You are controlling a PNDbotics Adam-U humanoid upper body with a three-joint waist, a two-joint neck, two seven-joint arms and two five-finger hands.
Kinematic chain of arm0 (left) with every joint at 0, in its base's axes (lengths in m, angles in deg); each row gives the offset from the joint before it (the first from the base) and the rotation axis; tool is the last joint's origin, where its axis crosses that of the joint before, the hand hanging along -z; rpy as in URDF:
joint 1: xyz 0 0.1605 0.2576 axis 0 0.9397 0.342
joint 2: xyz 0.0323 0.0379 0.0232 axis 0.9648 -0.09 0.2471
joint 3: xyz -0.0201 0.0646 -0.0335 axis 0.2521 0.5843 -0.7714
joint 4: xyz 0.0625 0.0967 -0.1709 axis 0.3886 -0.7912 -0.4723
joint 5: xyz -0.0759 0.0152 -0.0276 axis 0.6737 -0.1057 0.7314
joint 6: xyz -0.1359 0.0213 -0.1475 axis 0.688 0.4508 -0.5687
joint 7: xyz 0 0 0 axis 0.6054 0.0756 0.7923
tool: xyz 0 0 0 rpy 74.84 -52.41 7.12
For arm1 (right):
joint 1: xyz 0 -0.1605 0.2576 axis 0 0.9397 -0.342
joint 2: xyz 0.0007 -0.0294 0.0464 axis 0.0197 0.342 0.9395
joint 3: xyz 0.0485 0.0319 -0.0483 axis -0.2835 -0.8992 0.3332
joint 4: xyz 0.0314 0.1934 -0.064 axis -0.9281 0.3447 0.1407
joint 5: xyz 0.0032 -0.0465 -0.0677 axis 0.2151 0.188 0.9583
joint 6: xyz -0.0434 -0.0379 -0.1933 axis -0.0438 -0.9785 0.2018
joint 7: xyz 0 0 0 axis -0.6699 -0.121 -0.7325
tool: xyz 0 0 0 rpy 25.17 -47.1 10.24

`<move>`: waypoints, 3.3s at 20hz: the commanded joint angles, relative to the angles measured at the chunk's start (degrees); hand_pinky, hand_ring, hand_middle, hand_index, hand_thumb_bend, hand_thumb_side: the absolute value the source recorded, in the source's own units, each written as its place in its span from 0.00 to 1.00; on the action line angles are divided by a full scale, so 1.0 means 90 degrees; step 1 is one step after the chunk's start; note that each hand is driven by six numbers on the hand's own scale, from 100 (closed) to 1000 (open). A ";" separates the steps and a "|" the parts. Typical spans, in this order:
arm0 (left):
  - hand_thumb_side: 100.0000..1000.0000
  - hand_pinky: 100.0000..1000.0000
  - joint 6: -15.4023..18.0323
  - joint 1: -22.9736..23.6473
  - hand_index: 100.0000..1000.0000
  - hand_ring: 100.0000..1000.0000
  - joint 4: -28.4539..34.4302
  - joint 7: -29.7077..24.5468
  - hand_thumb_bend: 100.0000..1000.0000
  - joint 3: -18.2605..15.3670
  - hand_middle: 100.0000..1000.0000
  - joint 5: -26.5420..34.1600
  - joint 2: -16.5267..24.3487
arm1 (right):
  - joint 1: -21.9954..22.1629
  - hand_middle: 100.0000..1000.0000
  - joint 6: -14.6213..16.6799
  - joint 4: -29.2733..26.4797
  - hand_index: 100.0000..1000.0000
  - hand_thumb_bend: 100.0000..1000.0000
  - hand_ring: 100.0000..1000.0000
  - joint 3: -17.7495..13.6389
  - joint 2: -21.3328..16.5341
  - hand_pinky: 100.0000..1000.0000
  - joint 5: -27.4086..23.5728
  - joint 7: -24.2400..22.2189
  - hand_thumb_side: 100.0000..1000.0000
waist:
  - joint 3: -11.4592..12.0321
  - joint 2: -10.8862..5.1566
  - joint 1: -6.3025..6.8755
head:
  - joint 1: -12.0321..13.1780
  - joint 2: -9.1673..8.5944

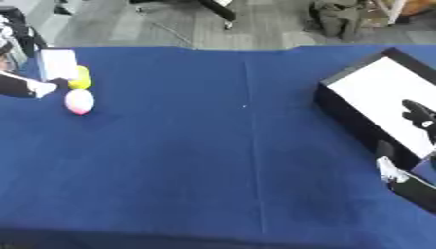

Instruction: Pick up the objects with one hand, pass them to the other hand, and then place them into the box on the other side of the table.

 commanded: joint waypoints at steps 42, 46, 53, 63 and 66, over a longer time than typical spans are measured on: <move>0.20 0.70 -0.1225 -0.1188 0.34 0.41 0.1438 -0.2375 0.00 0.2629 0.31 0.3889 -0.1485 | -0.2713 0.90 0.2643 -0.0626 0.98 0.50 0.89 0.2369 -0.0886 0.87 0.0831 0.0232 0.01 | 0.0243 -0.0119 -0.0035 | -0.0315 -0.0015; 0.20 0.70 -0.1342 -0.1325 0.34 0.41 0.1605 -0.2566 0.00 0.2813 0.31 0.4150 -0.1451 | -0.2827 0.90 0.2732 -0.0626 0.98 0.49 0.88 0.2438 -0.0828 0.87 0.0815 0.0264 0.00 | 0.0245 -0.0121 -0.0029 | -0.0336 -0.0015; 0.21 0.70 -0.1575 -0.1532 0.34 0.41 0.1906 -0.2798 0.00 0.3037 0.31 0.4577 -0.1389 | -0.2939 0.89 0.2816 -0.0626 0.97 0.48 0.88 0.2532 -0.0757 0.87 0.0804 0.0289 0.00 | 0.0240 -0.0123 -0.0018 | -0.0354 -0.0015; 0.21 0.70 -0.1866 -0.1759 0.34 0.41 0.2111 -0.2798 0.00 0.3169 0.31 0.4998 -0.1456 | -0.2991 0.89 0.2904 -0.0626 0.96 0.46 0.87 0.2697 -0.0685 0.86 0.0705 0.0114 0.00 | 0.0241 -0.0126 0.0012 | -0.0400 -0.0015; 0.21 0.70 -0.1910 -0.1824 0.34 0.41 0.2155 -0.2795 0.00 0.3185 0.31 0.5086 -0.1509 | -0.2996 0.88 0.2910 -0.0626 0.96 0.46 0.86 0.2724 -0.0671 0.86 0.0664 0.0059 0.00 | 0.0243 -0.0128 0.0016 | -0.0407 -0.0015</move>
